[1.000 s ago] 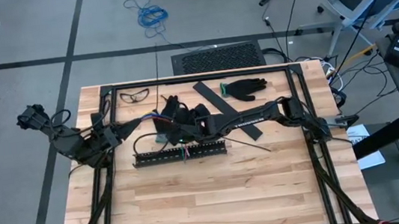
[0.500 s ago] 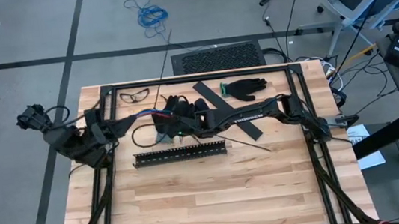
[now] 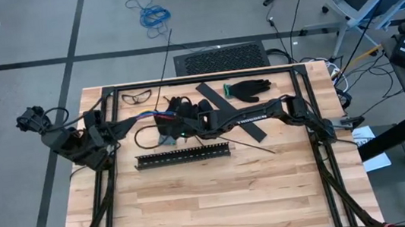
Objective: Ziptie cables
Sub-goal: Put the ziptied cables in the black cable duct
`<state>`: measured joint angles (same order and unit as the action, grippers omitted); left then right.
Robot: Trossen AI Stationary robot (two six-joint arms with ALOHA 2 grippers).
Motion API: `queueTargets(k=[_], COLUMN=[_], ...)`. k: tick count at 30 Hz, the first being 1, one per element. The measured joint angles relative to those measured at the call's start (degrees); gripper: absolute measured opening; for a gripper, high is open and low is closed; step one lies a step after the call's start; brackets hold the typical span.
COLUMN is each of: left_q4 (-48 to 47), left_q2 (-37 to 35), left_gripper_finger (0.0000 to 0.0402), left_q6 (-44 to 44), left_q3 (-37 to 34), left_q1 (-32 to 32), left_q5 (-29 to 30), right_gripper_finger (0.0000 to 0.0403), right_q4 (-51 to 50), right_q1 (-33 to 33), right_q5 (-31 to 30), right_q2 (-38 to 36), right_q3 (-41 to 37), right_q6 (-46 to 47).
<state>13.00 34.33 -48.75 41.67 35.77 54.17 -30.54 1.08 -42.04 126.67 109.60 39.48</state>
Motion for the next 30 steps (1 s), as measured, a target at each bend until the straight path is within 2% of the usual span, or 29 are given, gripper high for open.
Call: queueTargets(k=[6,16,21,25,30], left_q4=[0.4,1.6,-2.7,-9.1,-12.1], left_q2=[-0.1,-0.1,1.4,1.6,1.6], left_gripper_finger=[0.0050,0.0050,0.0050,0.0050,0.0050], left_q6=[-0.2,-0.3,-0.5,-3.5,-5.0], left_q3=[0.0,0.0,0.0,0.0,0.0], left_q1=[0.0,0.0,0.8,2.9,4.7], left_q5=[0.2,-0.4,-1.0,4.3,9.0], right_gripper_finger=[0.0206,0.0163,0.0160,0.0161,0.0161], right_q4=[-0.5,-2.4,-6.3,-8.3,-10.2], right_q1=[0.0,-0.1,-0.8,-2.3,-4.3], right_q5=[0.3,0.3,0.1,0.0,0.0], right_q2=[0.0,0.0,0.0,-0.8,-1.9], right_q3=[0.0,0.0,0.0,0.0,0.0], right_q6=[0.1,0.3,0.4,0.4,1.6])
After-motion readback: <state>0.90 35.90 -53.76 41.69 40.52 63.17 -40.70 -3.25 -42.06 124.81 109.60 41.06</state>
